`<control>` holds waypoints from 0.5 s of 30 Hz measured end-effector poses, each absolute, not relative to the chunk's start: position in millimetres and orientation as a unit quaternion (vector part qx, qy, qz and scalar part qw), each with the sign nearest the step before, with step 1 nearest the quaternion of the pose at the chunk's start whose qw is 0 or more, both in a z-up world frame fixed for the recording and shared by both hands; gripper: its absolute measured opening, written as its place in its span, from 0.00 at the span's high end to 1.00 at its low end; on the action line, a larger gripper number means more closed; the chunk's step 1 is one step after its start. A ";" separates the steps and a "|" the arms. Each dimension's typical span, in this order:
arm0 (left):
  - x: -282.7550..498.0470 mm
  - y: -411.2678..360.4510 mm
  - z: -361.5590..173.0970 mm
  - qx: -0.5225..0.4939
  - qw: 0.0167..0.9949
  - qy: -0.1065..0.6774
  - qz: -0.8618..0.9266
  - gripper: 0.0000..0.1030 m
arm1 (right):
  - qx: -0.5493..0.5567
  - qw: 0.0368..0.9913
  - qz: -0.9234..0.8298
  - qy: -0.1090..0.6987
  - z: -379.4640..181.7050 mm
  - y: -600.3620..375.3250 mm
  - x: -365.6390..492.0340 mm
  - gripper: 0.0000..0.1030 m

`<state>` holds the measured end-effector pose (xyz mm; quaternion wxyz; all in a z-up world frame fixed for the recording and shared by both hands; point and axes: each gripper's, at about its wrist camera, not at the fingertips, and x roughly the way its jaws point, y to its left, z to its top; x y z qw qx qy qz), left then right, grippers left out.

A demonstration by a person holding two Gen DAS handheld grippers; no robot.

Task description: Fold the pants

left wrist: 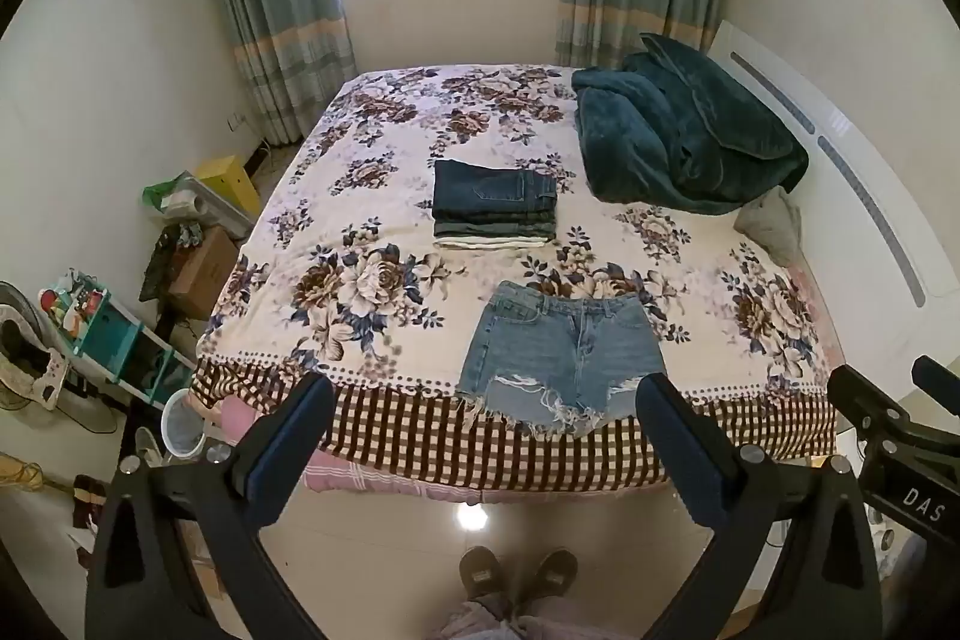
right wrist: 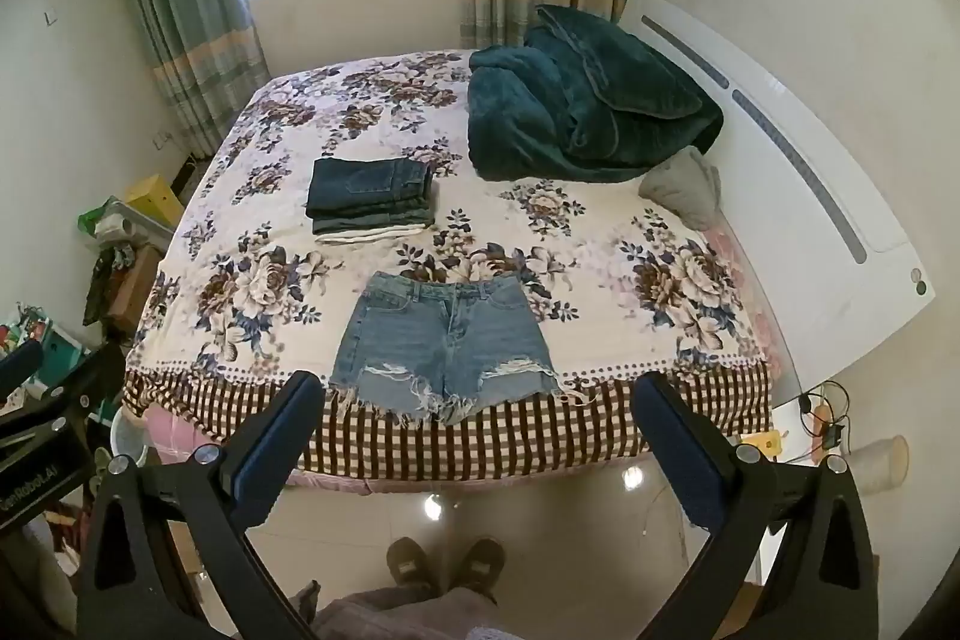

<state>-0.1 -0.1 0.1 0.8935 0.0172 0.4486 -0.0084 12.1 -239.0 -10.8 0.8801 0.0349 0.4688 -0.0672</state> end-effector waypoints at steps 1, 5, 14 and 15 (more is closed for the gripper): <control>-0.1 0.0 0.0 0.015 0.893 0.449 -0.010 0.00 | 0.036 0.880 -0.066 0.469 -10.8 -238.9 12.1 0.00; 0.0 0.4 0.0 0.012 0.893 0.450 -0.011 0.00 | 0.034 0.879 -0.067 0.470 -11.2 -238.0 12.2 0.00; 0.1 0.2 -0.1 0.012 0.893 0.449 -0.012 0.00 | 0.035 0.879 -0.066 0.471 -7.8 -236.2 10.9 0.00; 0.0 0.4 0.0 0.011 0.893 0.449 -0.011 0.00 | 0.035 0.879 -0.067 0.471 -7.0 -235.9 10.8 0.00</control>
